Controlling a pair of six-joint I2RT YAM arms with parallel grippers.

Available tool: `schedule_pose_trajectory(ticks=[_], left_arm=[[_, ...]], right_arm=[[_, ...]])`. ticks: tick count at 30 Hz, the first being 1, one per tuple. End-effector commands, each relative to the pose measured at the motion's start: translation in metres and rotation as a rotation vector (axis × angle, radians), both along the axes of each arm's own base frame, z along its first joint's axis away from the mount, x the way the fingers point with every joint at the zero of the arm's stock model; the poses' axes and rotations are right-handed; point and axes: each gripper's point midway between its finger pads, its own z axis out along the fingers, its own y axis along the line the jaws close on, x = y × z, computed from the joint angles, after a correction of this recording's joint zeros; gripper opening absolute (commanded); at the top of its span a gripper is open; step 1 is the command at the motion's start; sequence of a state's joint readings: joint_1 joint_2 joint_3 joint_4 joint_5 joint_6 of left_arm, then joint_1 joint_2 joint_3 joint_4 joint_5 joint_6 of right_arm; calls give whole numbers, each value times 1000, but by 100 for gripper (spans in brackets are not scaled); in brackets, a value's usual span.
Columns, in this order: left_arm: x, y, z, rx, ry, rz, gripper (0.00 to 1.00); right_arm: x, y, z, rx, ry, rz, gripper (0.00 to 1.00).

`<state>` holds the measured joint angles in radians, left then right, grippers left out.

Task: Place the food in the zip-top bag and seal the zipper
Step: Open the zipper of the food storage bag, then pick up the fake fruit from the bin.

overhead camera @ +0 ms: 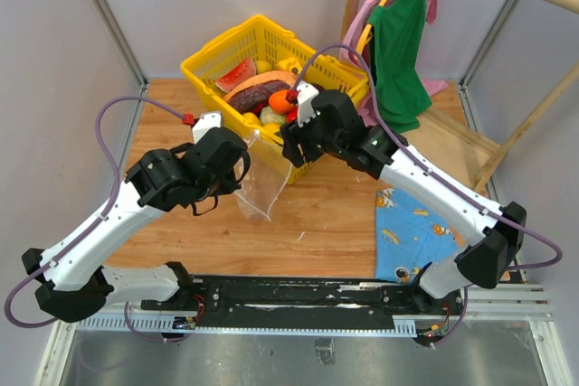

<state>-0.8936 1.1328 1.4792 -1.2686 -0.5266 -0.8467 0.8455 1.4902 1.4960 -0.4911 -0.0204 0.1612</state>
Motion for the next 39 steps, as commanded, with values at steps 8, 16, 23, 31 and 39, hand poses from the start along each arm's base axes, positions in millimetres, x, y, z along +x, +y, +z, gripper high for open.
schedule_pose_trajectory(ticks=[8,16,23,31,39], left_arm=[[-1,21,-3,52,7,106,0],[8,15,-13,79,26,120,0],[12,4,-20,82,38,85,0],[14,6,-15,66,24,89,0],[15,12,-10,55,-2,100,0]], right_arm=[[39,4,69,138,-112,116,81],[101,-14,37,53,-134,-42,92],[144,1,13,63,-175,-118,95],[175,21,29,116,-208,-147,95],[124,-9,23,90,-142,-121,96]])
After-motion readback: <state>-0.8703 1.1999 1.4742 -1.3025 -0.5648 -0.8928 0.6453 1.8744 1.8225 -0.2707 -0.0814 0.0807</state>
